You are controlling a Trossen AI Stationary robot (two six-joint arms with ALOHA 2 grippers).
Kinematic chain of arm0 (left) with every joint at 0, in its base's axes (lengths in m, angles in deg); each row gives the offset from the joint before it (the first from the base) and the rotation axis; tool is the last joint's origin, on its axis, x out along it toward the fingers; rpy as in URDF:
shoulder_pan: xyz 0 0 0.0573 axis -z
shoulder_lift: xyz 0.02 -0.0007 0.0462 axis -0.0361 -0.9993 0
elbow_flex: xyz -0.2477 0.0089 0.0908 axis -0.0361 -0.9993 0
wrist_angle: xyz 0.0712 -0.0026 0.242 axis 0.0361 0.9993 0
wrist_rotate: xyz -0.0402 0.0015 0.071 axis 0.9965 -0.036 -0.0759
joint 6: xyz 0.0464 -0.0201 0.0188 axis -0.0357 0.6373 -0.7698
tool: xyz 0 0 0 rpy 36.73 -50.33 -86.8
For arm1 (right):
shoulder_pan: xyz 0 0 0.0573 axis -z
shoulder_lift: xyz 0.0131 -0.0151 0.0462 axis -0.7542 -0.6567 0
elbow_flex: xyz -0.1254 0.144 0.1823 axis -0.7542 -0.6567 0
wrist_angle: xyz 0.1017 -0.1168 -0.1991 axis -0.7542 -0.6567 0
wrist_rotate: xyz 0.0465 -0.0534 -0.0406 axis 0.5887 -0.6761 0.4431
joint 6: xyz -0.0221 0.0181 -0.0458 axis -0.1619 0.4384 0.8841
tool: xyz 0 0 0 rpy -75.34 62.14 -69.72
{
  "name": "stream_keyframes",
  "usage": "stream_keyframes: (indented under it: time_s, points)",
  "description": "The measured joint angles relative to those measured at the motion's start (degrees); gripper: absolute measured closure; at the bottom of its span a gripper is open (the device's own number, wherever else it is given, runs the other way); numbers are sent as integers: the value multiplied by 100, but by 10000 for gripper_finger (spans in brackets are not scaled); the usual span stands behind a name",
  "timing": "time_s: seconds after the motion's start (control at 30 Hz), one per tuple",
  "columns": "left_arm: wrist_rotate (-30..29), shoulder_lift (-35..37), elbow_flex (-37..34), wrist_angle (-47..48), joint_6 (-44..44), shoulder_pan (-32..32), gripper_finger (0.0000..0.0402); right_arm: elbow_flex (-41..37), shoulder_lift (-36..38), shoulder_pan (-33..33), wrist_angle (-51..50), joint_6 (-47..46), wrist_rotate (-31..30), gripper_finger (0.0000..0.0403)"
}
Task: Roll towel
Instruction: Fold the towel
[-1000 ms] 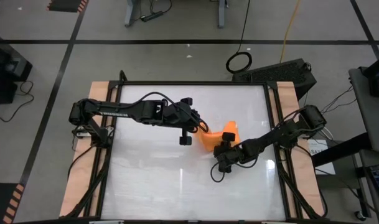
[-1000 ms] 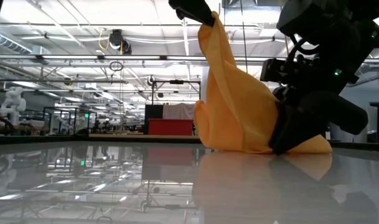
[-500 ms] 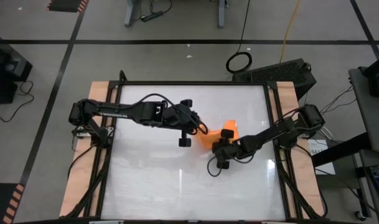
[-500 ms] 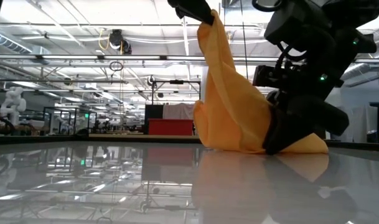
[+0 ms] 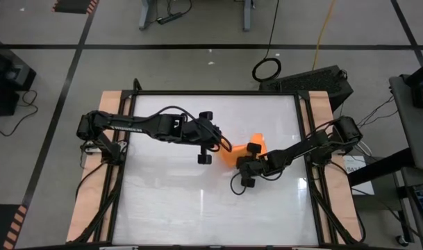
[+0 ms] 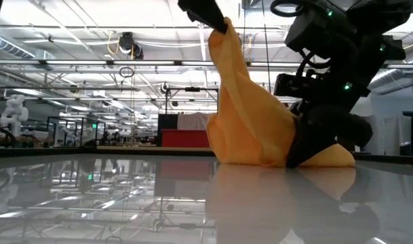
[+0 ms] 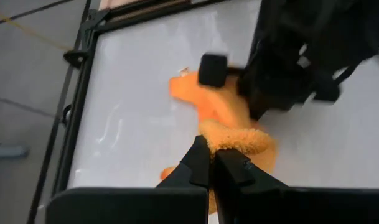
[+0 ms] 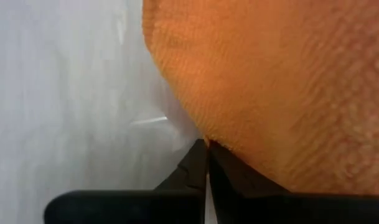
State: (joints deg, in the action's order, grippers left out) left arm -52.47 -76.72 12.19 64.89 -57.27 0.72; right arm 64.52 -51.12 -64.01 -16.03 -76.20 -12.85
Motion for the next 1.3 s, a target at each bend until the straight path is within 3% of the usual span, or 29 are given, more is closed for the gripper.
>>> stream_keyframes:
  time_s: [0.27, 0.5, 0.8, 1.1, 1.27, 1.3]
  points:
    - [-485, 2, 0, 1119, 3, 0, 399, 280, 1140, -585, -1125, -412, 606, 402]
    - [-538, 2, 5, 1744, 153, 123, 399, 746, 2584, -1328, -1869, -698, 456, 403]
    - [-665, 34, 555, 2213, 153, 666, 399, 1458, 3720, -2107, -2546, -570, -936, 403]
    - [-2263, 355, 1241, 2651, 127, 1232, 399, 2165, 3929, -2410, -3047, -27, -2321, 403]
    - [-3308, 448, 1287, 2959, 174, 1184, 399, 2503, 3930, -2393, -3693, -96, -3384, 402]
    - [-3280, 448, 1287, 3010, 204, 1125, 399, 2560, 3940, -2373, -3753, -101, -3540, 402]
